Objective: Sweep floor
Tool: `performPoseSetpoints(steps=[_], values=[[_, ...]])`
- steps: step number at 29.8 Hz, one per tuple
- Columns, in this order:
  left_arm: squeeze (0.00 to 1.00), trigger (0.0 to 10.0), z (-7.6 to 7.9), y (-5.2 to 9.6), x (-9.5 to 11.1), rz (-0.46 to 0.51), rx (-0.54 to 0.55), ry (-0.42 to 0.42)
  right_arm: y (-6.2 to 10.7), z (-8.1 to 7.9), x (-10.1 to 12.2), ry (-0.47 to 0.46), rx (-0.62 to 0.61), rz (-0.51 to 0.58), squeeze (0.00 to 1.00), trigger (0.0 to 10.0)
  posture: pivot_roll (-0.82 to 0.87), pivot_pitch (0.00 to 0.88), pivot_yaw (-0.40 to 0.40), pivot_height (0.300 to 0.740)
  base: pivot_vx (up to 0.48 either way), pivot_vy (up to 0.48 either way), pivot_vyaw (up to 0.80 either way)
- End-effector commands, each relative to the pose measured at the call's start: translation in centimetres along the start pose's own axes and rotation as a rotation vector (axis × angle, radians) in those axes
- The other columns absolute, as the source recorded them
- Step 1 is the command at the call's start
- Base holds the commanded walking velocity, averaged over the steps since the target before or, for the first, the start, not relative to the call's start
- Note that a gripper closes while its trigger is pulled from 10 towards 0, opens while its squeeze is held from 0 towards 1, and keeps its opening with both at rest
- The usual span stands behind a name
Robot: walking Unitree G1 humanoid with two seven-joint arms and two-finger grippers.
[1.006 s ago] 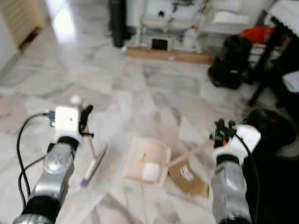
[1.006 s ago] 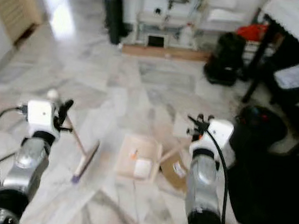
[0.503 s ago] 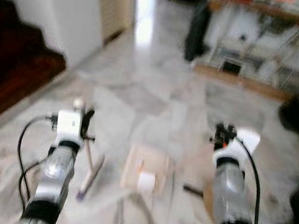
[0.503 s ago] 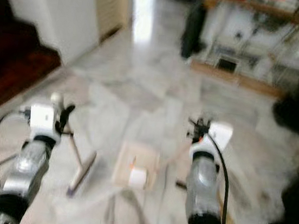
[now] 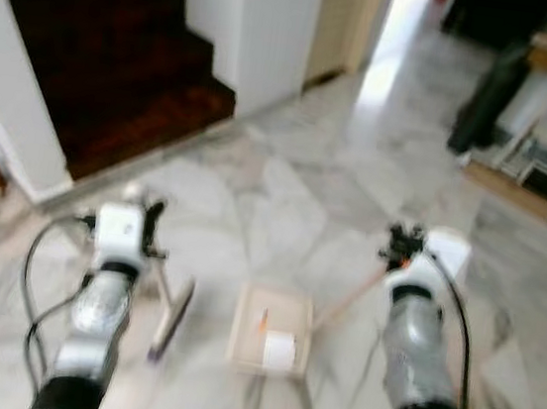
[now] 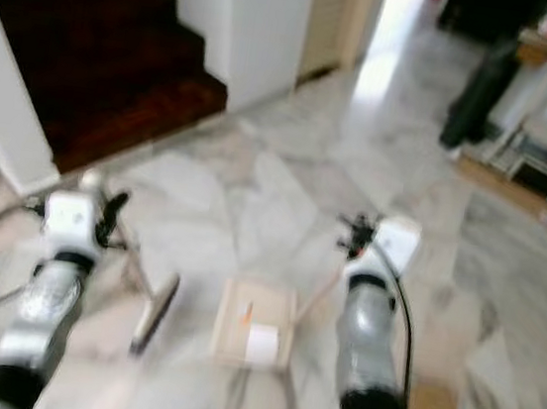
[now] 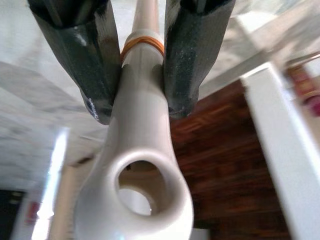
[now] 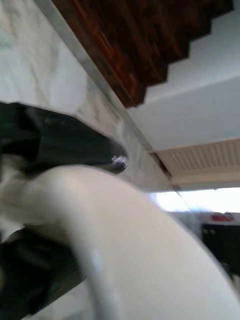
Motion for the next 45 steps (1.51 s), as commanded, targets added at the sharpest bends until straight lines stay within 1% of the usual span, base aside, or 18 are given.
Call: performPoseSetpoints(steps=[1,11,16,17,18,20,22,25,32,37,40,41,45], values=[[0.0,10.0,0.43,-0.51,1.22,0.048,0.003,0.003,-0.46,0.11,1.81,-0.023,0.003,0.067,0.0,10.0,0.01,0.009,-0.049,0.74,0.0,0.0,0.8],[0.0,10.0,0.53,-0.32,1.16,0.037,0.025,0.006,-0.38,0.25,1.82,-0.019,0.001,0.066,0.0,10.0,0.01,0.008,-0.057,0.74,0.0,0.0,0.8],[0.0,10.0,0.64,-0.2,1.09,0.033,0.033,0.013,-0.28,0.29,1.53,-0.043,0.0,0.05,0.0,10.0,0.01,0.007,-0.063,0.74,0.0,0.0,0.73],[0.0,10.0,0.64,-0.17,1.07,0.031,0.034,0.013,-0.28,0.37,1.42,-0.072,-0.01,0.046,0.0,10.0,0.01,0.007,-0.065,0.74,0.0,0.0,0.0],[0.0,10.0,0.65,-0.15,1.04,0.03,0.036,0.016,-0.32,0.39,1.3,-0.074,-0.007,0.038,0.0,10.0,0.01,0.007,-0.066,0.74,0.0,0.0,0.0],[0.0,10.0,0.64,-0.14,1.02,0.028,0.04,0.019,-0.36,0.32,1.22,-0.069,-0.002,0.033,0.0,10.0,0.02,0.006,-0.069,0.74,0.0,0.0,0.0],[0.0,10.0,0.54,-0.17,1.05,0.028,0.045,0.026,-0.44,0.0,1.07,-0.06,0.008,0.022,0.0,10.0,0.02,0.002,-0.07,0.74,0.0,0.328,0.0],[0.0,10.0,0.49,-0.18,1.02,0.027,0.045,0.025,-0.46,-0.06,1.04,-0.06,0.009,0.02,0.0,10.0,0.02,0.0,-0.066,0.74,0.0,0.335,0.0],[0.0,10.0,0.61,-0.25,0.99,0.024,0.04,0.023,-0.46,0.08,1.07,-0.061,0.006,0.022,0.0,10.0,0.02,0.0,-0.063,0.74,0.0,0.331,0.0],[0.0,10.0,0.9,-0.24,0.9,0.02,0.031,0.024,-0.4,0.35,1.52,-0.026,-0.003,0.051,0.0,10.0,0.01,0.0,-0.061,0.74,0.0,0.322,0.18],[0.0,10.0,0.93,-0.22,0.9,0.021,0.029,0.024,-0.43,0.31,1.58,-0.033,0.0,0.053,0.0,10.0,0.01,0.0,-0.061,0.74,0.0,0.32,0.72],[0.0,10.0,0.92,-0.22,0.89,0.02,0.03,0.024,-0.46,0.39,1.49,-0.058,-0.01,0.049,0.0,10.0,0.02,0.0,-0.062,0.74,0.0,0.322,0.0],[0.0,10.0,0.85,-0.22,0.87,0.019,0.031,0.022,-0.52,0.4,1.36,-0.053,-0.013,0.041,0.0,10.0,0.02,0.0,-0.06,0.74,0.0,0.32,0.0]])
Point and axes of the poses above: a point about 5 cm out from each wrist's last joint towards the gripper, its own y axis pointing back from the gripper into the wrist, its own x axis along the axis of the wrist's last joint, z = x × y, the point moved 2 cm from there along -y, pointing out of the wrist towards the gripper, and after that the axes turned 4 degrees about -y, right-handed, at the moved point
